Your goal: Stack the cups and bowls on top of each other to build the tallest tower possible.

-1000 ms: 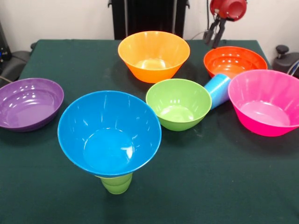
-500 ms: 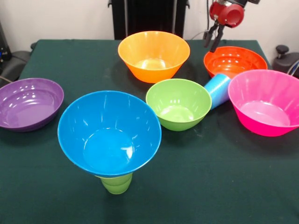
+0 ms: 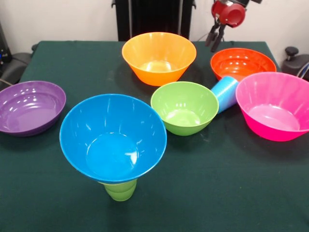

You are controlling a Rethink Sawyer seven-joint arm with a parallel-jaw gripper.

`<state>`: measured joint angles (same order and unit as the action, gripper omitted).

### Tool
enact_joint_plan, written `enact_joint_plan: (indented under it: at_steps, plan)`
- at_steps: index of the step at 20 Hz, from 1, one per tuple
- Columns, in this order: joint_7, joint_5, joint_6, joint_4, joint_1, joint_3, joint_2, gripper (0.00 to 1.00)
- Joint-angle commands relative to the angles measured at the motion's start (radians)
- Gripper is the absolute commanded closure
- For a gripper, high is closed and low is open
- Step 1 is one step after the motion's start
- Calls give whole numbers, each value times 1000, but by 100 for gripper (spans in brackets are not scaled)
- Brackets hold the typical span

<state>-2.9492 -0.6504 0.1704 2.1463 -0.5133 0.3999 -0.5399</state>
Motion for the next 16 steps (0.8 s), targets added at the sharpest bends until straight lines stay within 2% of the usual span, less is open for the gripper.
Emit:
enact_joint_plan:
  at_steps: [1, 7, 11, 16]
  plan:
    - [-225, 15, 73, 57, 45, -155, 23, 0]
    - [-226, 13, 126, 29, 40, -189, 89, 0]
    - [-224, 34, 175, 28, 50, -216, 123, 0]
    - [-196, -2, 199, 5, 21, -206, 157, 0]
